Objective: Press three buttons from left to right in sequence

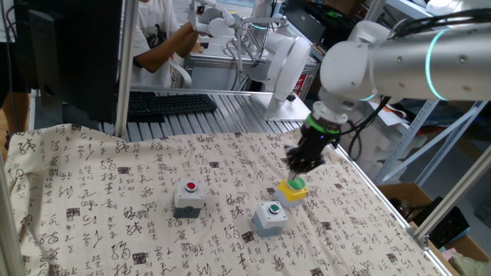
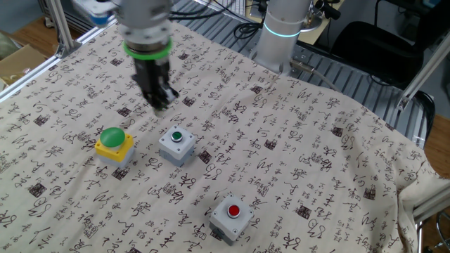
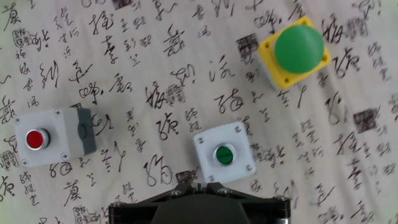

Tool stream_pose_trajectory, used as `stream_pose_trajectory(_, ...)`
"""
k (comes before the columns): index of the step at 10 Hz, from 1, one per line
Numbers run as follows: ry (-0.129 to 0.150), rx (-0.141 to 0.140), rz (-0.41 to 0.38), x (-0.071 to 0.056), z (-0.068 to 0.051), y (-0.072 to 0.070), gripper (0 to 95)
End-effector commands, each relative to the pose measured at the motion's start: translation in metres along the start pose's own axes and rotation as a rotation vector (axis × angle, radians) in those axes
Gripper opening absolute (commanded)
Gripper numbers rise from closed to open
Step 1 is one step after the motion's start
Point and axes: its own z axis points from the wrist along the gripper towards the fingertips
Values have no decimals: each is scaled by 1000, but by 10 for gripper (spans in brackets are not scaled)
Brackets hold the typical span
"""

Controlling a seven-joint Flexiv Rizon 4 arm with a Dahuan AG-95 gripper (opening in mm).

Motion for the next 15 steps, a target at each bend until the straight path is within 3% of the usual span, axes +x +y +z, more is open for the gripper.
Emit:
stream_pose_trajectory(1,9,3,-23,-23,2,-16,0)
stream_pose_trajectory(2,8,12,-39,-34,4,-27,0)
stream_pose_trajectory(4,9,10,-53,-43,8,-37,0)
stream_pose_trajectory(7,10,15,-54,-45,8,-39,0)
stream_pose_trajectory(12,15,11,-81,-64,11,-59,0)
stream_pose_trajectory(15,16,16,-79,-64,11,-59,0)
